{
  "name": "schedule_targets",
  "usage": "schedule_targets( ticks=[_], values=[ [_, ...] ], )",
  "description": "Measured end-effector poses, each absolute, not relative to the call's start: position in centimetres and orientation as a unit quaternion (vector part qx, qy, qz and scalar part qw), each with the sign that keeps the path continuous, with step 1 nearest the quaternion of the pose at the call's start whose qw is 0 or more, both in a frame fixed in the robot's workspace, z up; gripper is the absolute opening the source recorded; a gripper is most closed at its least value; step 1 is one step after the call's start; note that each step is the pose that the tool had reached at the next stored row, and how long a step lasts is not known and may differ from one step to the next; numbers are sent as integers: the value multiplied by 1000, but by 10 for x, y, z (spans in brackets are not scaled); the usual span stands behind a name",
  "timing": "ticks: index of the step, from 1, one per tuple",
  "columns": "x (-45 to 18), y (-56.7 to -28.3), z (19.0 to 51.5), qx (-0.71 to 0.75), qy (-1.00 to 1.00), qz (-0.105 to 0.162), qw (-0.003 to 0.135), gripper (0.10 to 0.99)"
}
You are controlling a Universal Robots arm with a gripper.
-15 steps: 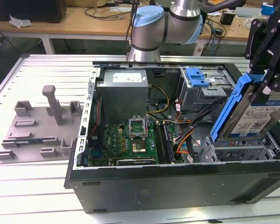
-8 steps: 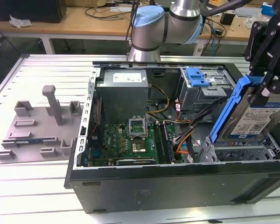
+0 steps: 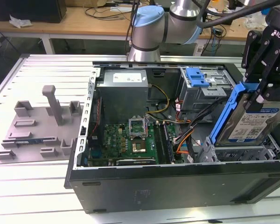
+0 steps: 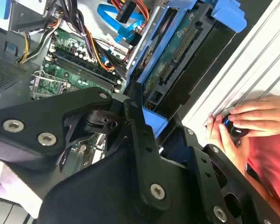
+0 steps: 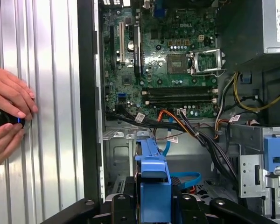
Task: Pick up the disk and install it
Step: 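Insert the disk into the insertion slot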
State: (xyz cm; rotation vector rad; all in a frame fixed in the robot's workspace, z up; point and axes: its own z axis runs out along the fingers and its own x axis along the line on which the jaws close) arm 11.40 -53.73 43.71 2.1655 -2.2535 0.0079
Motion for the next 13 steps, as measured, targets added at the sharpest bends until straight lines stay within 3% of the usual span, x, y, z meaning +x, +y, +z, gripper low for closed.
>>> schedule_targets(
  ticks=[13],
  values=[
    [114,-537,429,693,-721,2,8,369]
  ],
)
